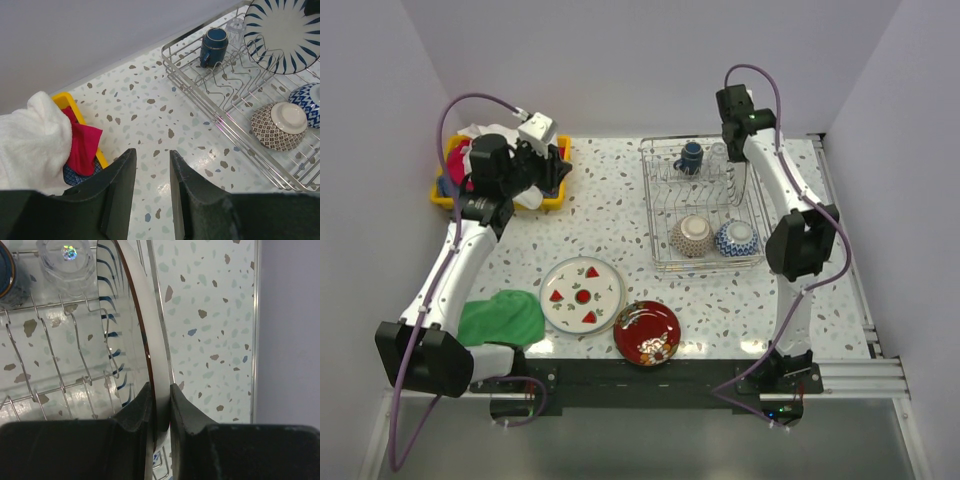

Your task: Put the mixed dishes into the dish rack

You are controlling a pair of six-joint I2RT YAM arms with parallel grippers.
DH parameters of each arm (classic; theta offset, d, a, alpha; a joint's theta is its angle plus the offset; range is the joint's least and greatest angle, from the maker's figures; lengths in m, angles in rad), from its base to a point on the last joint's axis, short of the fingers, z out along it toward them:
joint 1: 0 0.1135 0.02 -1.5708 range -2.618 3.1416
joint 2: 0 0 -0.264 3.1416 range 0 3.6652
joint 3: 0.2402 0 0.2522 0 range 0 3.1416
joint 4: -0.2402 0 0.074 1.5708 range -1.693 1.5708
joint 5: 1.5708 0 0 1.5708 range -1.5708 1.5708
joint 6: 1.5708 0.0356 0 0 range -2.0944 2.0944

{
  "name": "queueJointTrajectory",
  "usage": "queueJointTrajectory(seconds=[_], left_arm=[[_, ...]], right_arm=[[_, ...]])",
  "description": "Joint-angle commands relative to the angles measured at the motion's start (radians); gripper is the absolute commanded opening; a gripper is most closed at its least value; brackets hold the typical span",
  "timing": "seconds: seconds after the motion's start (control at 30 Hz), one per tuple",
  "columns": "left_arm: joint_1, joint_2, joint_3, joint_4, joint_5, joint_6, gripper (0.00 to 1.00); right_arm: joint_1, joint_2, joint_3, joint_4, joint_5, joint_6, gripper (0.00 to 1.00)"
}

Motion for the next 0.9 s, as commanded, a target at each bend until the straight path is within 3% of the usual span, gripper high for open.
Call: queueJointTrajectory(seconds=[0.0,0.03,0.07,0.17,0.27,0.37,0.53,0.7,0.8,0.87], left_arm=[[0.006,-0.01,-0.006,0.035,0.009,0.009,0.38],[0.004,-0.01,-0.009,0.035,0.014,0.007,0.38],[0.006,-0.01,-0.012,0.036,0.015,0.004,0.38],[0.004,-0.007,-0.02,0.042,0.032,-0.002,0.38],[0.004,-0.003,-0.031,0.046,0.055,-0.013,0.39],[0.003,-0.001,-0.046,0.042,0.101,-0.017,0.4],[-0.043,-0.009,-0.127,0.001,0.218,0.015,0.4],[-0.201,-0.015,-0.237,-0.104,0.31,0.184,0.38],[-0.284,-0.007,-0.293,-0.157,0.327,0.271,0.34],[-0.327,0.003,-0.317,-0.166,0.316,0.292,0.33]], right_arm=[[-0.026,-0.023,0.023,-0.014,-0.001,0.009,0.0],[-0.027,-0.026,0.02,-0.015,-0.015,0.006,0.05],[-0.029,-0.027,0.014,-0.015,-0.025,0.003,0.25],[-0.03,-0.044,0.006,-0.02,-0.041,-0.011,0.53],[-0.032,-0.076,0.002,-0.026,-0.041,-0.029,0.74],[-0.032,-0.128,-0.004,-0.035,-0.042,-0.044,0.84],[-0.032,-0.23,-0.026,-0.048,-0.061,-0.049,0.93],[-0.029,-0.358,-0.168,-0.054,-0.125,-0.06,0.94],[-0.029,-0.486,-0.335,-0.042,-0.296,-0.098,0.95],[-0.03,-0.588,-0.488,-0.026,-0.551,-0.15,0.88]])
